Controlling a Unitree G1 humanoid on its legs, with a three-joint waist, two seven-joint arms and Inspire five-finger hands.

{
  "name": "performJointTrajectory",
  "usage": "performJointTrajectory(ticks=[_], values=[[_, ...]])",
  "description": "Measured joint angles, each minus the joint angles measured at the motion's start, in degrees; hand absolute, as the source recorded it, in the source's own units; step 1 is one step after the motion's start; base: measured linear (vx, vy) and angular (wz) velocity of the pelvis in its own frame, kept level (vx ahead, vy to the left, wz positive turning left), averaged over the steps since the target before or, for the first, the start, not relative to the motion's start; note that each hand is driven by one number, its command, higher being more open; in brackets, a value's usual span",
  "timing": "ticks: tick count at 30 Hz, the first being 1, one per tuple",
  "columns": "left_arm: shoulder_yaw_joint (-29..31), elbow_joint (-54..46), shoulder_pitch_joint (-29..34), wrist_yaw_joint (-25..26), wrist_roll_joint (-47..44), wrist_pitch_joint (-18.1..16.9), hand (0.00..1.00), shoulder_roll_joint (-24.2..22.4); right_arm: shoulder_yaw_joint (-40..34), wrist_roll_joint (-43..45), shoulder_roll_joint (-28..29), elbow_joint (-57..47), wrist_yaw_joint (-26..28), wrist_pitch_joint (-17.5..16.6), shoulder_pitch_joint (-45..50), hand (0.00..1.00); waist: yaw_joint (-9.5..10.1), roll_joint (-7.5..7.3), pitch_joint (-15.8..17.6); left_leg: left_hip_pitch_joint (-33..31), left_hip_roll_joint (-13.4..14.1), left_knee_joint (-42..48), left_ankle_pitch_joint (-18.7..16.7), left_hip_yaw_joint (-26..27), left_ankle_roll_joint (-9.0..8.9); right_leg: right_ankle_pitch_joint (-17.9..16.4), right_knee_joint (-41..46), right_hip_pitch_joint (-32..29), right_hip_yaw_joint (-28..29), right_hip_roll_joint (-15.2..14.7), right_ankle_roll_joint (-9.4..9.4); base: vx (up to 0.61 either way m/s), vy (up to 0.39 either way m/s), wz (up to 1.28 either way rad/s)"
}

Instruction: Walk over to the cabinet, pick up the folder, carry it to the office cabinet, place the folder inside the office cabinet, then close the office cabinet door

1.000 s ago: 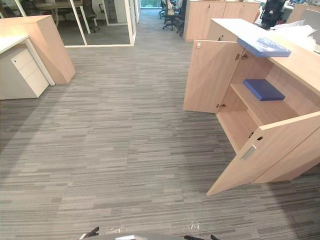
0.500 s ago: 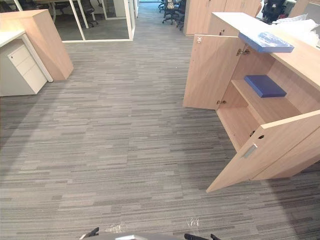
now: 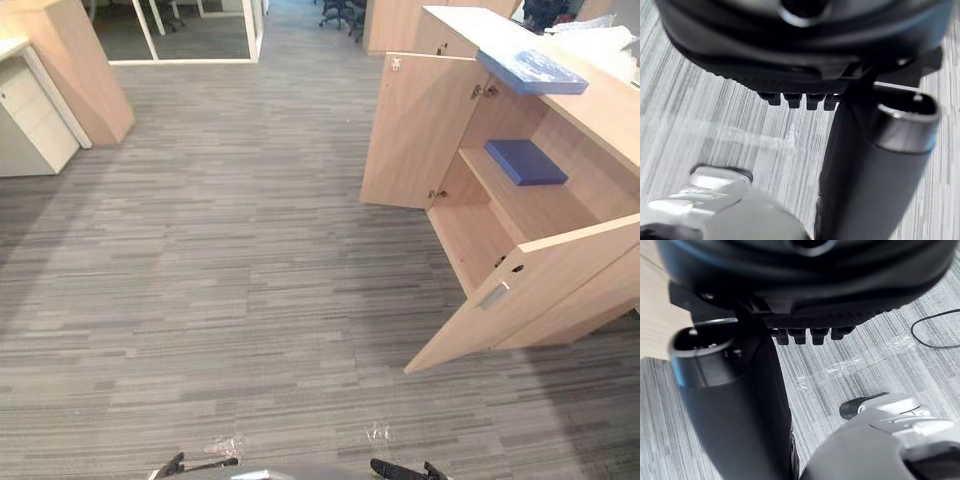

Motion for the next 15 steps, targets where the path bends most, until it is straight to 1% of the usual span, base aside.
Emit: performJointTrajectory(ticks=[1,2,3,4,5,6,7,8,9,10,11,12,13,14,15], values=[[2.42,-1.97,0.03,-0.05,-1.5,-0.22,1.0,-1.15,-0.03,0.04,-0.03,-0.22,-0.22,0.05,0.26,1.0,0.25,-0.32,0.7,-5.9,1.59,12.97,1.35,0.43,0.46,-1.28,1.75,0.49,0.21,0.24,-0.57,0.04,-0.037,-0.09],[4.07,-4.08,0.69,0.01,-2.35,-0.78,1.0,-2.12,0.0,0.07,-0.01,-0.73,-0.7,0.16,0.46,1.0,0.66,-0.17,1.0,-10.0,3.59,21.33,0.8,1.09,0.82,-2.66,3.33,1.33,0.68,0.26,-1.2,0.11,-0.027,-0.13],[4.32,-4.61,0.83,0.11,-2.54,-1.04,1.0,-2.27,0.04,0.02,0.02,-0.78,-0.9,0.2,0.53,1.0,0.76,-0.17,0.98,-11.32,4.33,23.27,0.49,1.36,0.53,-3.33,3.83,1.72,0.87,-0.03,-1.17,0.18,-0.004,-0.13],[4.26,-5.52,0.79,0.46,-2.55,-1.38,1.0,-2.38,0.11,0.01,0.02,-0.98,-0.93,0.23,0.86,1.0,1.04,-0.25,0.8,-13.16,5.47,23.79,0.12,1.76,-0.04,-4.79,4.83,2.42,1.34,-1.05,-0.74,0.26,0.06,-0.16],[4.15,-6.26,0.61,0.47,-2.55,-1.36,1.0,-2.74,0.11,0.04,0.04,-1.36,-0.86,0.24,1.16,1.0,1.3,-0.58,0.64,-14.45,6.09,20.73,0.12,1.96,-0.04,-6.03,5.55,3.01,2.13,-2.33,-0.09,0.21,0.064,-0.21],[4.15,-6.26,0.59,0.46,-2.55,-1.41,1.0,-2.75,0.01,0.06,0.05,-1.38,-0.85,0.3,1.17,1.0,1.36,-0.56,0.64,-14.87,6.46,18.37,0.13,2.33,-0.05,-6.47,5.44,3.35,2.55,-3.06,0.36,0.26,0.132,-0.31],[4.15,-6.32,0.59,0.52,-2.58,-1.43,1.0,-2.77,-0.06,0.12,0.05,-1.4,-0.86,0.4,1.2,1.0,1.42,-0.51,0.58,-15.24,6.89,11.68,0.31,3.27,-0.29,-7.37,5.41,3.86,3.42,-4.8,1.59,0.27,0.178,-0.27],[4.15,-6.31,0.58,0.51,-2.67,-1.43,1.0,-2.8,-0.1,0.36,0.03,-1.41,-0.85,0.49,1.22,1.0,1.4,-0.5,0.58,-15.23,6.86,8.03,0.47,3.3,-0.39,-7.85,5.3,4.15,3.77,-5.7,2.32,0.44,0.301,-0.29],[3.94,-6.23,0.48,0.41,-2.97,-1.37,1.0,-2.71,-0.14,0.43,-0.04,-1.41,-0.85,0.73,1.24,1.0,1.32,-0.46,0.58,-15.32,6.57,1.38,1.9,3.17,-0.42,-9.54,5.11,5.15,4.44,-7.66,3.15,0.54,0.375,-0.16],[3.66,-6.2,0.41,0.23,-3.59,-1.35,1.0,-2.54,-0.17,0.43,-0.08,-1.4,-0.85,0.97,1.28,1.0,1.22,-0.49,0.52,-15.8,6.19,-4.4,4.36,3.02,-0.25,-11.11,4.54,6.55,4.56,-9.82,4.53,0.49,0.353,-0.11],[3.6,-6.19,0.41,0.07,-3.68,-1.35,1.0,-2.52,-0.26,0.41,-0.12,-1.39,-0.84,1.12,1.27,1.0,1.23,-0.47,0.45,-16.14,5.99,-6.91,5.81,2.94,-0.22,-11.95,4.15,7.31,4.56,-10.88,5.1,0.5,0.401,-0.1],[3.1,-6.11,0.47,-0.44,-3.78,-1.35,1.0,-2.32,-1.08,0.39,-0.06,-1.26,-0.72,1.27,1.3,1.0,1.48,-0.57,0.09,-16.26,5.6,-9.79,10.7,3.7,-1.27,-13.46,2.96,9.08,4.59,-13.39,6.05,0.5,0.431,-0.21],[2.48,-5.44,0.71,-0.66,-3.75,-1.34,1.0,-1.99,-2.3,0.33,0.11,-0.37,-0.31,1.31,1.45,1.0,1.84,-0.5,-0.99,-15.92,4.83,-8.66,14.47,5.48,-0.59,-13.63,3.02,9.87,5.11,-14.82,5.59,0.61,0.527,-0.19],[0.32,-3.74,-0.16,-0.77,-3.45,-1.11,1.0,0.09,-5.03,0.29,1.04,0.14,0.83,1.36,0.94,1.0,1.18,-2.13,-3.47,-15.91,2.02,-7.06,10.79,6.91,1.3,-10.64,6.26,8.1,5.94,-17.62,3.71,0.56,0.451,-0.11],[-0.78,-3.13,-0.53,-0.84,-3.1,-0.9,1.0,0.75,-6.34,0.28,1.5,0.02,1.23,1.33,0.84,1.0,0.83,-2.46,-4.17,-15.39,1.12,-6.39,10.06,7.31,2.2,-8.89,8.63,7.26,6.21,-18.55,4.89,0.59,0.444,-0.07]])
